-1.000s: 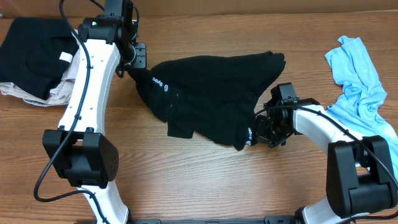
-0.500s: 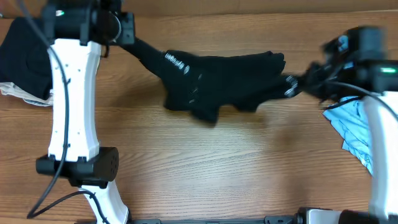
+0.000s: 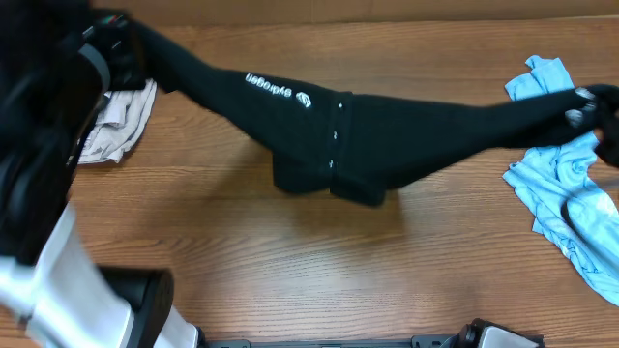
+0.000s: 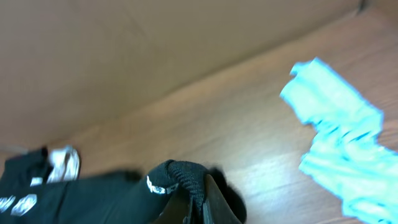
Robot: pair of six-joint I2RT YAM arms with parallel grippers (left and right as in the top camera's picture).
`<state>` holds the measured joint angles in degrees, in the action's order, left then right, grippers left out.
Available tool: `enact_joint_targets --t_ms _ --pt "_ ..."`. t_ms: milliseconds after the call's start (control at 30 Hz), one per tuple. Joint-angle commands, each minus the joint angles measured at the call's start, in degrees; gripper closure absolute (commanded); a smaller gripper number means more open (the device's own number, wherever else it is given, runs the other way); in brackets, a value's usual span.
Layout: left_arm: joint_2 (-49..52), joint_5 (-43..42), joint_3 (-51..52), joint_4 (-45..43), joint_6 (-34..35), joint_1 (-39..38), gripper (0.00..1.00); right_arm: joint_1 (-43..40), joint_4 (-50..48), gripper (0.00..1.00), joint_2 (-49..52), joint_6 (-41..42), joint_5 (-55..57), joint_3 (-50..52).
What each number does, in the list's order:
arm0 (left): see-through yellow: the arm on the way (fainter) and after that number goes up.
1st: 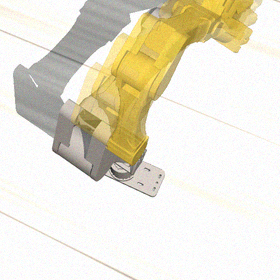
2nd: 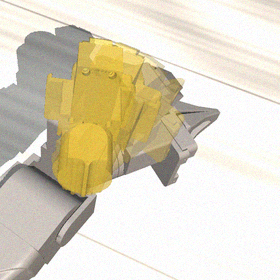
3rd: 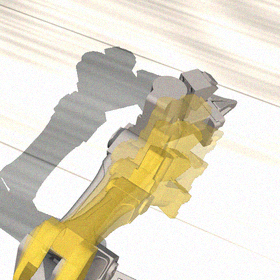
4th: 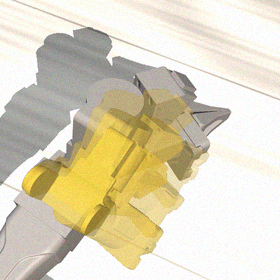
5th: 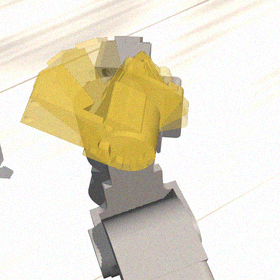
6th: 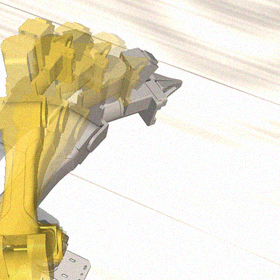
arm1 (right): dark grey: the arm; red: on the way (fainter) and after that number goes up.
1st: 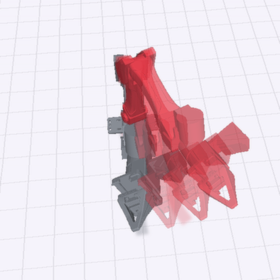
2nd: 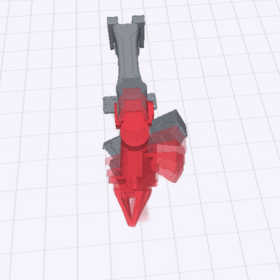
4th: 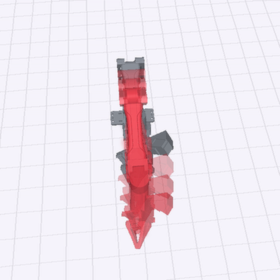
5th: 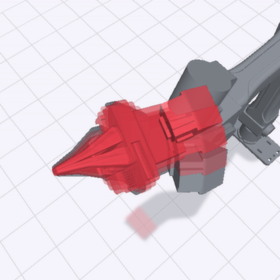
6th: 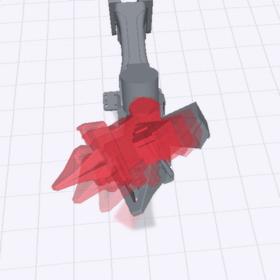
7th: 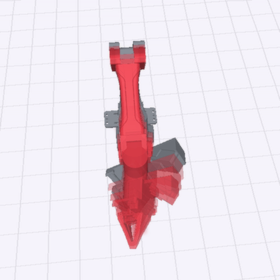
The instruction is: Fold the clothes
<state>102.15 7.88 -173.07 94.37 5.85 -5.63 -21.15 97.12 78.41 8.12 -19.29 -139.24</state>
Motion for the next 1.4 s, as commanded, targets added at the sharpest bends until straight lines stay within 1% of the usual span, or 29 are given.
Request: enact_joint_targets --t_ms 0,67,133,167,233,367,600,733,800,933,1067,1200,1367 --pt "-6.0 8.7 -1.3 0.1 1.3 0.0 0.96 -3.5 -0.1 0.96 -5.5 -0.7 0.9 -3.7" --pt "-8.2 12.2 -1.3 1.0 3.5 0.0 0.96 -4.2 -0.1 0.96 -7.8 -0.2 3.1 -4.2" --pt "-10.2 16.4 -1.3 2.3 7.2 0.0 0.96 -4.2 -0.1 0.95 -9.8 0.9 5.7 -4.3" --pt "-11.1 18.1 -1.3 2.4 8.3 0.0 0.96 -4.2 -0.1 0.93 -10.6 0.9 6.1 -4.3" --pt "-12.1 17.9 -1.3 2.4 8.4 0.0 0.96 -4.2 -0.1 0.91 -11.6 1.0 6.2 -4.3" --pt "-11.8 17.6 -0.6 2.4 8.8 0.0 0.96 -4.2 -0.1 0.91 -11.5 1.0 6.2 -3.4" --pt "-5.6 17.6 7.2 2.4 8.8 0.0 0.96 -4.2 -0.3 0.91 -7.4 0.4 6.2 2.5" --pt "0.5 17.6 12.6 2.3 8.8 0.0 0.96 -4.2 -1.5 0.91 -2.4 0.3 5.8 5.7" --pt "3.8 17.3 14.3 2.2 8.8 -0.1 0.96 -4.0 -2.3 0.91 0.8 0.0 3.7 7.1" --pt "11.5 14.3 15.1 1.3 8.8 -0.1 0.96 -2.4 -2.8 0.91 7.5 -4.4 -3.5 9.0" --pt "17.3 8.1 15.1 -1.6 8.5 -0.2 0.96 0.7 -3.5 0.89 14.1 -6.5 -4.4 11.4" --pt "19.5 0.3 15.1 -4.7 7.5 -1.7 0.96 2.5 -4.1 0.88 18.7 -7.1 -4.4 12.6" --pt "19.1 -1.0 14.9 -8.8 7.4 -7.3 0.96 3.2 -4.7 0.88 21.9 -7.1 -4.4 12.6"
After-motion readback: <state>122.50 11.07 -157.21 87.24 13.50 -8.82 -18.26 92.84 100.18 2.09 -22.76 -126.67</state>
